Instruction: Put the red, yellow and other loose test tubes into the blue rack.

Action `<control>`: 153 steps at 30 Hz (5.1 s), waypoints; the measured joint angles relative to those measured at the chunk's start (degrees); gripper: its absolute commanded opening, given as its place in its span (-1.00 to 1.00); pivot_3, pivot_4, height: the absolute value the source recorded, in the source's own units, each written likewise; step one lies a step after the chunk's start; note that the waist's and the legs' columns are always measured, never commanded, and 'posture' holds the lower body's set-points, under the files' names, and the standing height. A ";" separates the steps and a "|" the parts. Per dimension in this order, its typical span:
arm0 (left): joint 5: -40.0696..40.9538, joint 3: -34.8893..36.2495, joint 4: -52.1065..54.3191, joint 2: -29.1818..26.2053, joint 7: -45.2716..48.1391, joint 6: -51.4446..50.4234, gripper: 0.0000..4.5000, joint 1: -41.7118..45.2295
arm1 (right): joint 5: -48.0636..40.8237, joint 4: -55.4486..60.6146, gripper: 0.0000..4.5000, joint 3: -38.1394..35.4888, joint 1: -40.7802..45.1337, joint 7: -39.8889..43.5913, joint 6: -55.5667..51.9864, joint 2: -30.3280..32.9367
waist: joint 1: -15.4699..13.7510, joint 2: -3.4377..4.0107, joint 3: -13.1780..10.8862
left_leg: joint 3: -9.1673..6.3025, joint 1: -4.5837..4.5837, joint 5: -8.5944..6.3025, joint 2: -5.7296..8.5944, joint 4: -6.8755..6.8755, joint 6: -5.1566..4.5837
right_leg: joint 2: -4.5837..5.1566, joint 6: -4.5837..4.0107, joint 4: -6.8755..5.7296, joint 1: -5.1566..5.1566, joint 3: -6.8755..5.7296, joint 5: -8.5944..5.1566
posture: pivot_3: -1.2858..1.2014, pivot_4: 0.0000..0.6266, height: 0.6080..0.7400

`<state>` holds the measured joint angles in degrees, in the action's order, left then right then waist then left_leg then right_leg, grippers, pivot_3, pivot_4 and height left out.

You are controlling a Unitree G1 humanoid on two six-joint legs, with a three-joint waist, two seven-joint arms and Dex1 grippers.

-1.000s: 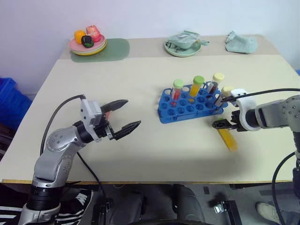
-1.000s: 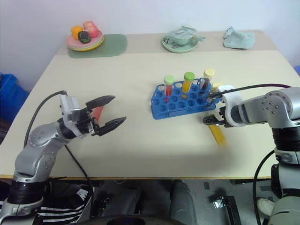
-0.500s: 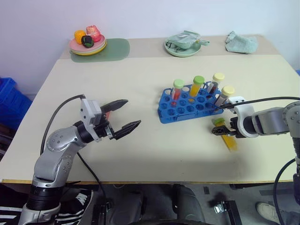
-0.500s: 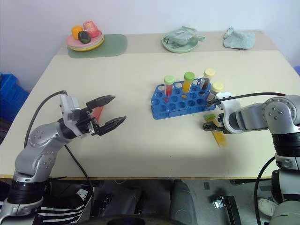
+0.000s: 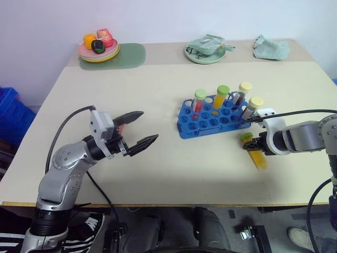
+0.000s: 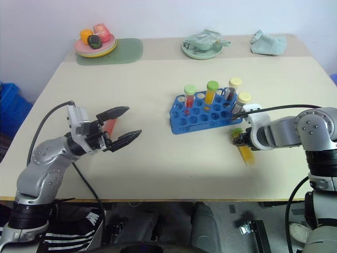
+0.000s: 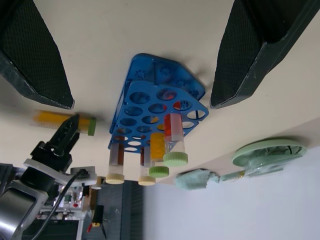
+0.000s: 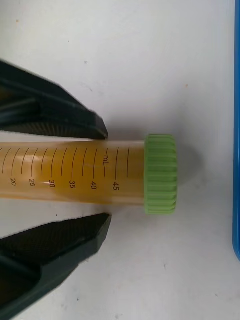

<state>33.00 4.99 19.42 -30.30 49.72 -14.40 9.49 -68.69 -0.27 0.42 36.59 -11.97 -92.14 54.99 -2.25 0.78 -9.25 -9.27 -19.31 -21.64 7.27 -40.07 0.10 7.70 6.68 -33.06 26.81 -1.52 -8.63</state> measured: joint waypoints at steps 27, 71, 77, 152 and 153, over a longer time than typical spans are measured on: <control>-0.03 -0.28 -0.45 0.12 0.53 0.04 1.00 2.17 | 1.03 28.88 -0.67 -6.99 -10.35 36.19 19.45 7.90 | 0.04 -0.03 0.01 | 0.11 0.14 -0.01 -0.05 0.01 -0.01 | -0.06 0.07 0.04 -0.12 -0.04 0.03 | 0.03 -0.52 1.00; 0.19 0.47 -6.93 -4.81 6.10 -2.93 1.00 10.52 | 57.80 2.22 -0.67 -3.92 -20.80 29.58 95.83 -39.68 | 1.92 -0.15 0.08 | 0.00 0.27 0.03 -0.06 0.18 0.07 | -0.16 0.02 -0.09 -0.03 0.11 0.02 | 0.03 -0.52 1.00; 0.21 0.85 -6.83 -5.29 5.97 -3.82 1.00 10.41 | 57.37 1.34 -0.67 -4.44 -20.52 29.65 96.36 -40.40 | 1.89 -0.15 0.08 | 0.00 0.27 0.03 -0.06 0.18 0.07 | -0.15 0.02 -0.08 -0.04 0.11 0.02 | 0.03 -0.52 1.00; -4.72 -4.49 -7.99 -22.15 -21.32 -73.55 1.00 31.99 | 22.30 18.17 0.99 -8.85 -15.00 73.39 63.68 -10.63 | 1.42 -0.37 -0.19 | 0.07 0.69 -0.02 -0.08 0.33 0.00 | -0.17 0.05 -0.07 -0.34 0.20 0.02 | 0.03 -0.52 1.00; -3.90 -5.34 -10.66 -22.15 -20.98 -75.55 1.00 34.20 | 22.29 18.48 0.99 -8.88 -15.17 73.05 63.60 -10.95 | 1.48 -0.36 -0.19 | 0.07 0.69 -0.02 -0.08 0.33 0.00 | -0.16 0.05 -0.10 -0.34 0.20 0.02 | 0.03 -0.52 1.00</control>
<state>29.10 -0.35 8.77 -52.45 28.74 -89.96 43.69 -46.41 18.21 -8.46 21.42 61.08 -28.54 44.04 -0.77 0.41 -9.44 -9.20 -18.62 -21.66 7.20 -39.74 0.10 7.53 6.73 -33.16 26.47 -1.32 -8.61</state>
